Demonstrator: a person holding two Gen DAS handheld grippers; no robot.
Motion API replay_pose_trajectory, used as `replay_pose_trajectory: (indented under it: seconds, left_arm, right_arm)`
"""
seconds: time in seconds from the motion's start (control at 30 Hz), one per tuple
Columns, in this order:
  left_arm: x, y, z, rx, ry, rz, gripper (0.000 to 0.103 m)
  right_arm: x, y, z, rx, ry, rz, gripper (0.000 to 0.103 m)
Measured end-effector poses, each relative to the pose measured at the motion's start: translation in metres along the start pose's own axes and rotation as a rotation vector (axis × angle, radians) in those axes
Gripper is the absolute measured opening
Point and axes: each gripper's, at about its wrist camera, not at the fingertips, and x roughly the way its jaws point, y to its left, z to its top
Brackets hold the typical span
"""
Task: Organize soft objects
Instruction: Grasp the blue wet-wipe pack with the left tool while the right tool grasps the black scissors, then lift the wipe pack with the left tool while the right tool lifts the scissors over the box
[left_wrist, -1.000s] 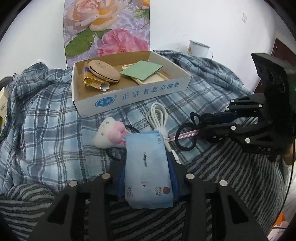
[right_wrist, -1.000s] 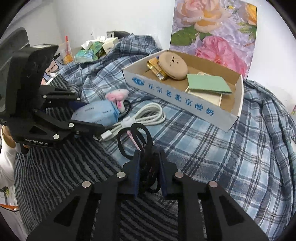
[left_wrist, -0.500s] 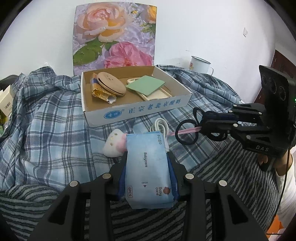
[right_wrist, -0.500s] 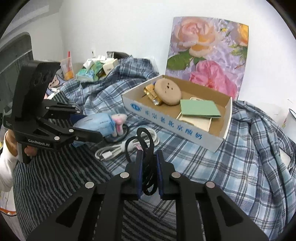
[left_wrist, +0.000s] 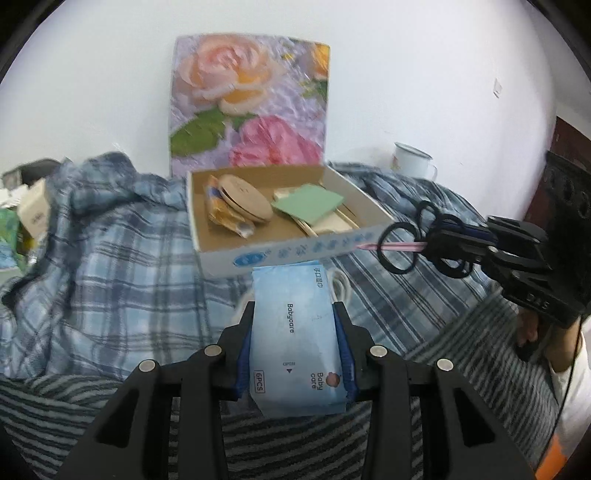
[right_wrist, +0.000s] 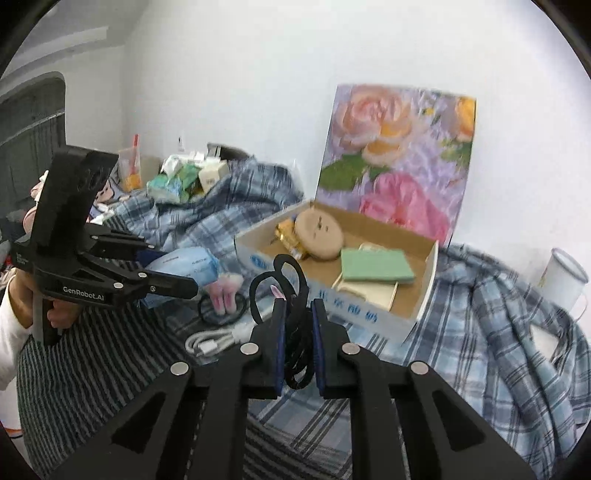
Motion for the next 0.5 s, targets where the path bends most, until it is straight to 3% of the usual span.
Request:
replay_pose_trajectory:
  seconds: [0.33, 0.5]
  left_arm:
    - [-0.011, 0.000, 0.004, -0.006, -0.074, 0.032, 0.040]
    - [-0.023, -0.001, 0.008, -0.007, -0.137, 0.097, 0.040]
  right_arm:
    - [-0.001, 0.005, 0.004, -0.009, -0.034, -0.006, 0.012]
    - [-0.002, 0.009, 0.008, 0.003, -0.056, 0.008, 0.012]
